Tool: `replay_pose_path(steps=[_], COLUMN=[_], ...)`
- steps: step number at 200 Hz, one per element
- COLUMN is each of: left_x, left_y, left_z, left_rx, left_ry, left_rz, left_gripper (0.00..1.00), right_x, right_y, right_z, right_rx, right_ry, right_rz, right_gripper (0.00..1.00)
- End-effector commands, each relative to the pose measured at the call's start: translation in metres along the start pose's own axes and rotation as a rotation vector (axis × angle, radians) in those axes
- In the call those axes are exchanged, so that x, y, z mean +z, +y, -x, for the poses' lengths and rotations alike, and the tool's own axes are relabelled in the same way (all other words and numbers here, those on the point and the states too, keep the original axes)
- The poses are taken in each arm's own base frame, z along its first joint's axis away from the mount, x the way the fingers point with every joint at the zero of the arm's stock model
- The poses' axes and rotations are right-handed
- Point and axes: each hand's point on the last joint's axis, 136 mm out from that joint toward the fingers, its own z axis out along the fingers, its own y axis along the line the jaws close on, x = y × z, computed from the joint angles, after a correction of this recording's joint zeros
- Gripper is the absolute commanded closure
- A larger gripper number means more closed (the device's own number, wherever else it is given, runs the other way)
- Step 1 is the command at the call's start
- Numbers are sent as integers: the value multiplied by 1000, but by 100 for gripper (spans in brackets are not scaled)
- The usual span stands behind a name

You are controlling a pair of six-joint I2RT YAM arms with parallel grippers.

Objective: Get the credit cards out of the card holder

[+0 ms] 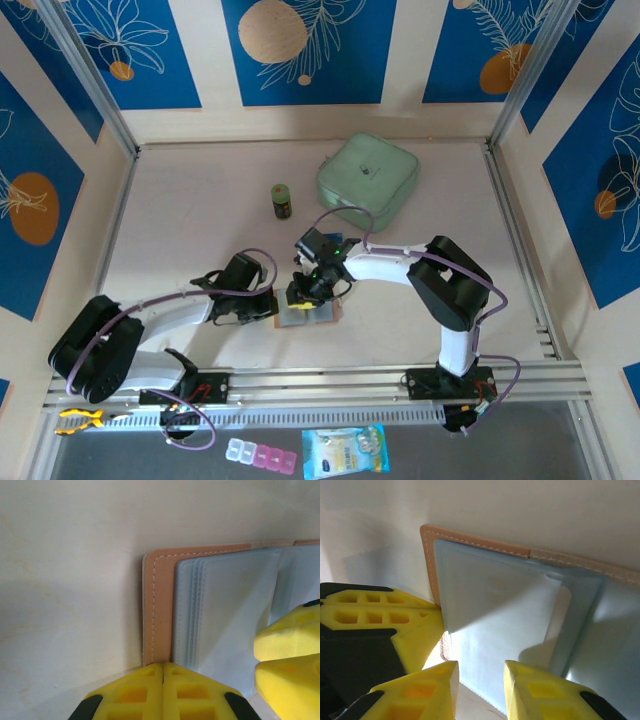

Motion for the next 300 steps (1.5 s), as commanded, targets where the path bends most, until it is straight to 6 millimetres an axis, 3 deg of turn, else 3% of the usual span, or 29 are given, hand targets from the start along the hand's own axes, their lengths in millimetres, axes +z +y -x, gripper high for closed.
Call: replay_pose_path(steps=[1,92,218,300], left_x=[0,0,-5,-33], left_y=[11,13,8,-42], left_z=[-3,-4,-1,20], left_rx=[19,16,34,53], left_ry=[2,6,6,-65], left_rz=[49,54,64,-84], left_gripper=[98,98,98,91], right_x=[4,-4,-10,-9], right_y=[7,-17,-28,-32], right_z=[-3,-7,-7,-8], right_rx=[-1,29,53,93], right_ry=[28,14,9,12], right_rz=[18,-89,1,146], right_gripper=[70,66,67,69])
